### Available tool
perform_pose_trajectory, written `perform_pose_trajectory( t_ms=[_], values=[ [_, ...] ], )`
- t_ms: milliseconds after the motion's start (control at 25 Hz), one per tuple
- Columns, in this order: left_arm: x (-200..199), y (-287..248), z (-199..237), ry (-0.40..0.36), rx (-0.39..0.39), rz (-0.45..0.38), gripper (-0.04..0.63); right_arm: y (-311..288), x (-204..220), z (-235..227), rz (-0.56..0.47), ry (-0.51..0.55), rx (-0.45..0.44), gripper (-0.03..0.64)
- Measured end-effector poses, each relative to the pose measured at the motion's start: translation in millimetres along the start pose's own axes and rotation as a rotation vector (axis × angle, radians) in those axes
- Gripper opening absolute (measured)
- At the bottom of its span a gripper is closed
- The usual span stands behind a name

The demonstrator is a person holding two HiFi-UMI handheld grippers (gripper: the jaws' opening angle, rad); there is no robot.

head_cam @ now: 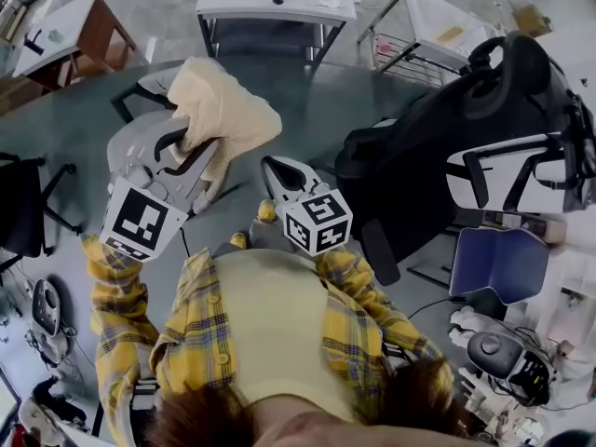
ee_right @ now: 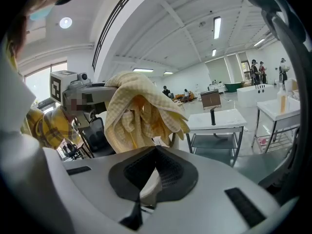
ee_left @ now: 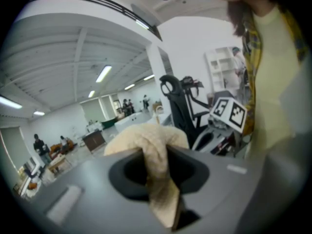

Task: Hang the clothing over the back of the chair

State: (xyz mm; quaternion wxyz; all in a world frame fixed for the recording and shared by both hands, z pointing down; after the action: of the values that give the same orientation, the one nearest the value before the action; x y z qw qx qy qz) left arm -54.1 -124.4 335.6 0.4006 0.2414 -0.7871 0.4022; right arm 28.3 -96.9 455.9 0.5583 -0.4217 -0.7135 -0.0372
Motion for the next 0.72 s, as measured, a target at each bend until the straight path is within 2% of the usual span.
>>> perform_pose_trajectory(
  t_ms=[160, 440, 720],
  values=[
    [-2, -20, 3, -0.051, 0.041, 0.016, 0.091, -2, -3, -13, 0.012, -0.003, -0.020, 0.013],
    [-5, -54, 6, -0.143, 0.052, 0.077, 0.091, -3, -3, -37, 0.040, -0.005, -0.043, 0.012],
    [8, -77, 13, -0.145, 0.120, 0.102, 0.091, -12, -7, -46, 0.054, -0.017, -0.043, 0.012]
  ],
)
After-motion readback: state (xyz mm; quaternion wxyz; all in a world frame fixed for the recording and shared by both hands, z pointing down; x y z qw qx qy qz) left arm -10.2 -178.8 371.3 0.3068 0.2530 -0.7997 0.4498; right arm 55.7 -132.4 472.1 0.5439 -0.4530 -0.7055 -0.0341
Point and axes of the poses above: the fingertips, and each gripper's own axes: y backward along the fingers, z to its left, x out of its underside, the point moved 1 cm from there along y, backward along the fingers, and after that the axes turned 3 degrees about -y, right-handed, at the moved point
